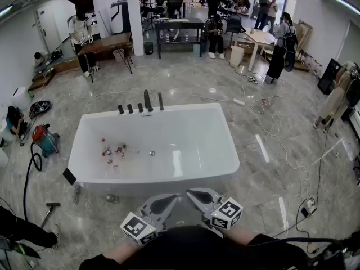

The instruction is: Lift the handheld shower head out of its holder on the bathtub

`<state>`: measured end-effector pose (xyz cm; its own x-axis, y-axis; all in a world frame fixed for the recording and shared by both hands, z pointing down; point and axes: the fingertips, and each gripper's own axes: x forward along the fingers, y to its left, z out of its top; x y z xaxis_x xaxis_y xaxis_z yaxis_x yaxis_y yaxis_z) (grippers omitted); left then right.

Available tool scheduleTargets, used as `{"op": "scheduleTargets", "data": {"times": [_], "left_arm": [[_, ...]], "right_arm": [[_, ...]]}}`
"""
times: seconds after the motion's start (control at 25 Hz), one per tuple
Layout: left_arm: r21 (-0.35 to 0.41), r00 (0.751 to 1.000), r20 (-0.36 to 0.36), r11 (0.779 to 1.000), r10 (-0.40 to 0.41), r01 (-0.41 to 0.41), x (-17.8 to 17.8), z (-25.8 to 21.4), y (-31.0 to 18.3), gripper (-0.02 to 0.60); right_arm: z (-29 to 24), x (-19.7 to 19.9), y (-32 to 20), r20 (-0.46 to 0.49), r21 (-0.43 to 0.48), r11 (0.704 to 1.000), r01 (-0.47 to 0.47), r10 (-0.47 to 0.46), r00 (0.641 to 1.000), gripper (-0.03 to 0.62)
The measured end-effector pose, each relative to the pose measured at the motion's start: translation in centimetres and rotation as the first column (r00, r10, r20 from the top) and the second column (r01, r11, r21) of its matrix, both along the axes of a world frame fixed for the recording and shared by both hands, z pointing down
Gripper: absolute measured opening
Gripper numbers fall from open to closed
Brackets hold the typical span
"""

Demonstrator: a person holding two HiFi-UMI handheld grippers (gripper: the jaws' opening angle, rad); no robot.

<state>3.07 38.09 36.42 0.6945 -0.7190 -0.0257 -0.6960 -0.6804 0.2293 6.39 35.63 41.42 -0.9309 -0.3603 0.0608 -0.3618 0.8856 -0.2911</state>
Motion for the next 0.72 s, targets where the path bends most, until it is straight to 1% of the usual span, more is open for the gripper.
{"op": "scheduleTargets", "data": {"times": [0.44, 0.72], "left_arm": [[-0.003, 0.999, 0.005, 0.999, -0.033, 0.033, 1.1, -0.2, -1.9, 0.005], [0.002, 0.996, 0.019, 0.996, -0.087, 0.087, 3.2, 0.4, -3.9, 0.005]], "right_arm": [[-0.3, 1.2, -2.0, 0.016, 0.003, 1.0, 0.011, -0.011, 1.0, 0.002], [0.3, 4.0, -4.2, 0.022, 0.012, 1.0, 0.029, -0.029, 0.999, 0.002]]}}
